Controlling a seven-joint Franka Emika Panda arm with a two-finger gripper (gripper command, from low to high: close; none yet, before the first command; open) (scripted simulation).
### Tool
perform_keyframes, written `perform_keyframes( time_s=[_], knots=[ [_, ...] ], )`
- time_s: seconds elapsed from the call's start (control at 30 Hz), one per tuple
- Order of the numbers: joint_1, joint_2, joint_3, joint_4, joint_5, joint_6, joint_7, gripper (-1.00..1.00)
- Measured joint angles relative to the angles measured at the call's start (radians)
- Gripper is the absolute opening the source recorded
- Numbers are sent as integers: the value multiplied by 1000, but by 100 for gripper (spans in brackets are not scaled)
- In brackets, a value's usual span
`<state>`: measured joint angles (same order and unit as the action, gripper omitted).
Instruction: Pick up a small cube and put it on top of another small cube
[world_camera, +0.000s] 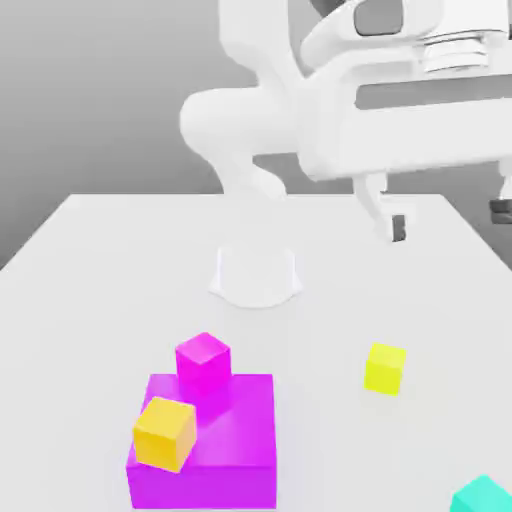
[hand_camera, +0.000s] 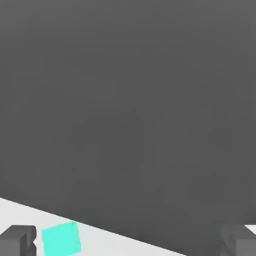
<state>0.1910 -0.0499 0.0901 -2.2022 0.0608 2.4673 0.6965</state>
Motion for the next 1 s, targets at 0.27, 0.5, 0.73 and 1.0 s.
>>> perform_keyframes(
  time_s=[0.27,0.5,0.73,1.0],
  knots=[
    [78,291,24,37,-74,66,28,0],
    [153,544,11,76,-156,154,67,0],
    [166,636,-3,96,-170,222,77,-100],
    [127,473,4,50,-149,106,29,-100]
  ],
)
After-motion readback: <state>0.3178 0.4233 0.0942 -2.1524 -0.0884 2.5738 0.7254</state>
